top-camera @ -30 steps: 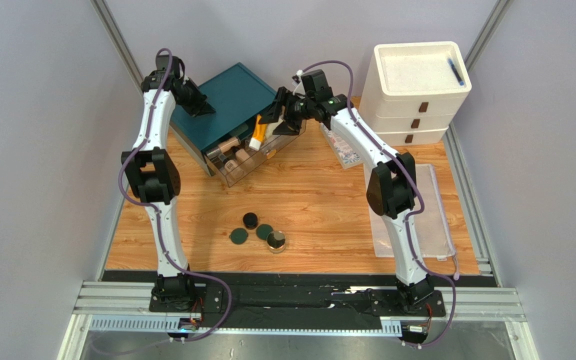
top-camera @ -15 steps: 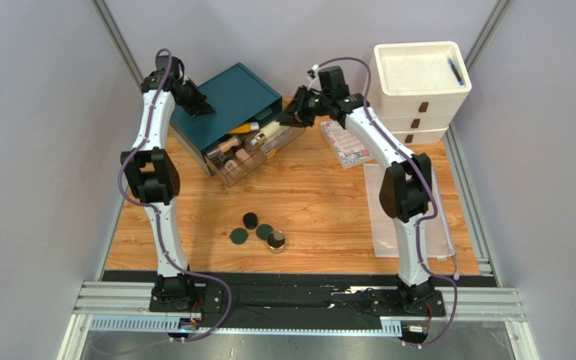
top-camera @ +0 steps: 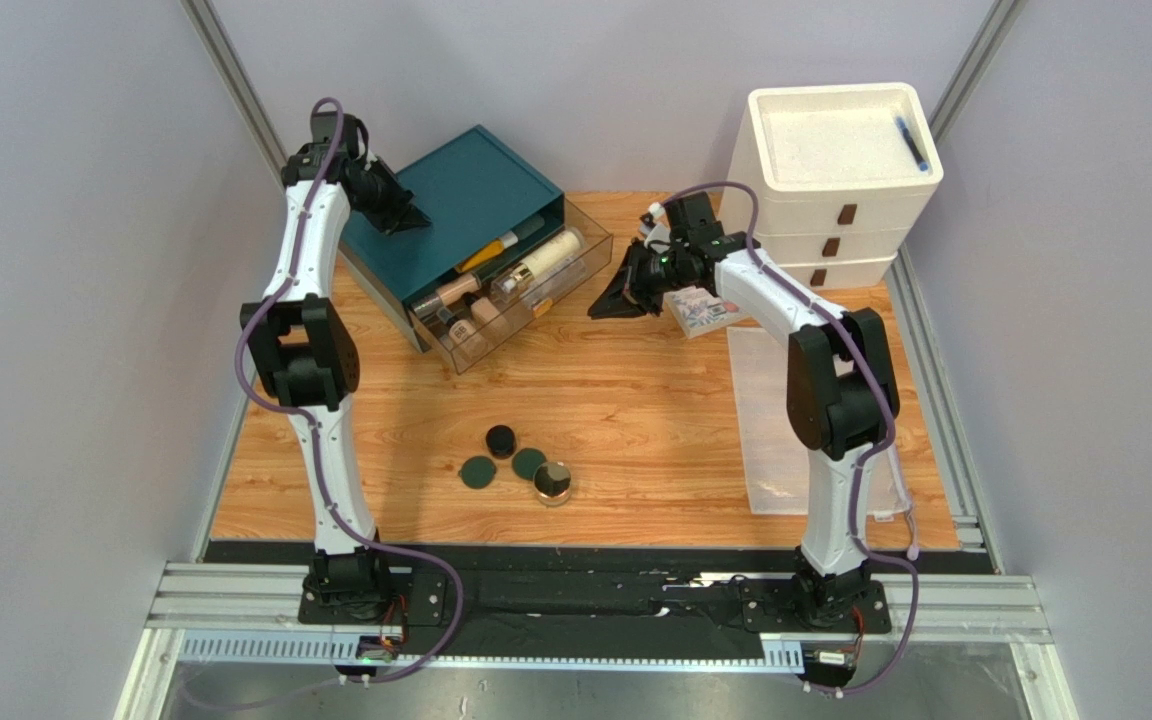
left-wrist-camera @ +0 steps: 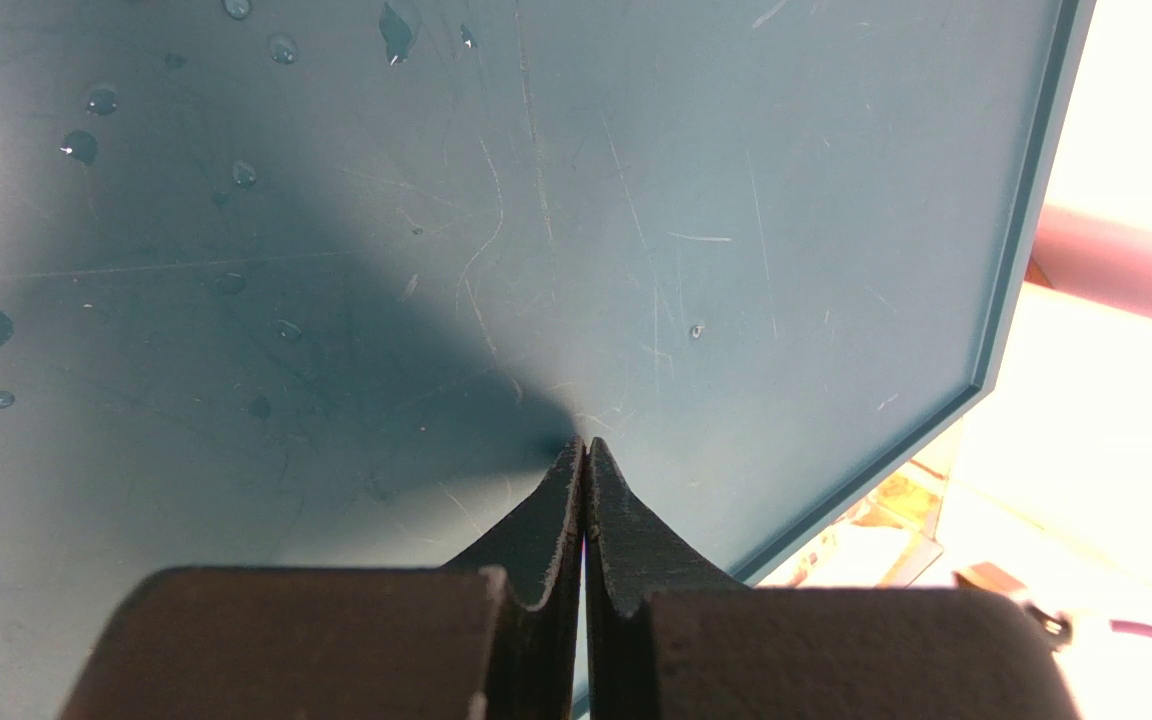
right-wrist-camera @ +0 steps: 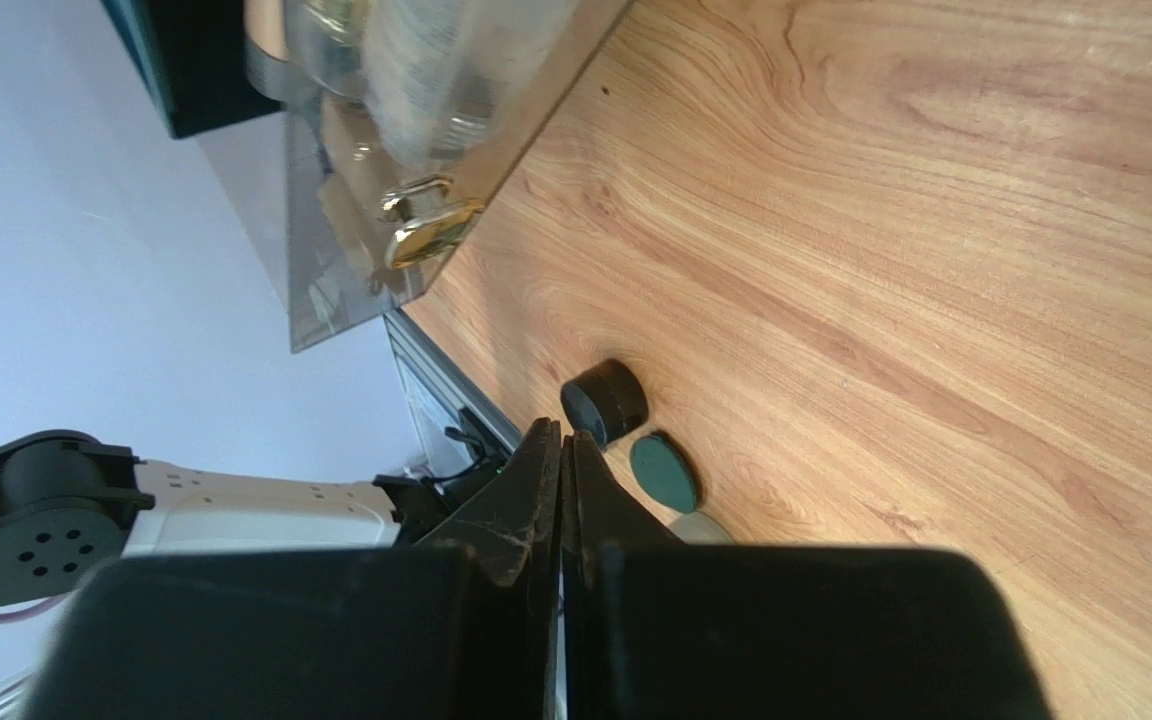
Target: Organize the makeup
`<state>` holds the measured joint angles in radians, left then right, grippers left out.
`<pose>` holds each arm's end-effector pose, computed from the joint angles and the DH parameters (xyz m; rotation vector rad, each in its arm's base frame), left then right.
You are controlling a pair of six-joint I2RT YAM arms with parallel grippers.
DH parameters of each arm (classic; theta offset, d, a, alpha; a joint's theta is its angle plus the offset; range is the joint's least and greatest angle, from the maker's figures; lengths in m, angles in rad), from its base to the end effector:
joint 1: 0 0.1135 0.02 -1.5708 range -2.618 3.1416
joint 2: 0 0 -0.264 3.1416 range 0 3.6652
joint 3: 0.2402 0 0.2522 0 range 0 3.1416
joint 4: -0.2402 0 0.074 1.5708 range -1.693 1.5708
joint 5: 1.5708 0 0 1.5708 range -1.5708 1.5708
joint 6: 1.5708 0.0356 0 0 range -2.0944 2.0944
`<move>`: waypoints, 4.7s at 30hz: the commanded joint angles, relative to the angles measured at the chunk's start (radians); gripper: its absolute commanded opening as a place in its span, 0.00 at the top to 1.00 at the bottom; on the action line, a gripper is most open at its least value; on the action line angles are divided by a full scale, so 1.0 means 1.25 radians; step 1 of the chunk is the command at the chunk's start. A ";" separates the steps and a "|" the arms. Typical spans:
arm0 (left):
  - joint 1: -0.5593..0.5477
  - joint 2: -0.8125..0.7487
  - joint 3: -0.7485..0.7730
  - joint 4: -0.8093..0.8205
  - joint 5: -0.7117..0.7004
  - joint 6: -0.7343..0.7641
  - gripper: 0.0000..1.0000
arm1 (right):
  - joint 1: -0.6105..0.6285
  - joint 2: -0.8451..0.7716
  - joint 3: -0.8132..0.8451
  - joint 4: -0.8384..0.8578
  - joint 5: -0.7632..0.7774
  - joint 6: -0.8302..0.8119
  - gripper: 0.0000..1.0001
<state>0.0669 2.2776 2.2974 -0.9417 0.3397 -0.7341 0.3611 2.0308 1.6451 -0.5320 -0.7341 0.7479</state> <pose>0.4998 0.0216 0.2934 -0.8590 2.4064 -0.6943 0.4105 0.1805 0.2337 0.1708 2.6681 1.3393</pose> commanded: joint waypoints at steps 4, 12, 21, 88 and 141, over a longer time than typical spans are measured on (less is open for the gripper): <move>-0.012 0.076 -0.070 -0.178 -0.072 0.044 1.00 | 0.033 0.098 0.139 -0.044 -0.006 -0.017 1.00; -0.012 0.083 -0.068 -0.179 -0.070 0.044 1.00 | 0.056 0.243 0.374 -0.027 0.010 0.068 1.00; -0.012 0.100 -0.027 -0.203 -0.073 0.049 1.00 | 0.092 0.417 0.603 0.066 0.012 0.226 1.00; -0.017 0.094 -0.011 -0.174 -0.020 0.034 1.00 | 0.146 0.622 0.633 0.211 0.120 0.465 0.71; -0.012 0.078 -0.066 -0.166 -0.008 0.047 1.00 | 0.287 -0.018 0.126 -0.452 0.261 -0.532 0.22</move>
<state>0.0479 2.2963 2.2974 -1.0386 0.5243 -0.7559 0.5678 2.0590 1.8317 -1.0004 -0.5201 0.2512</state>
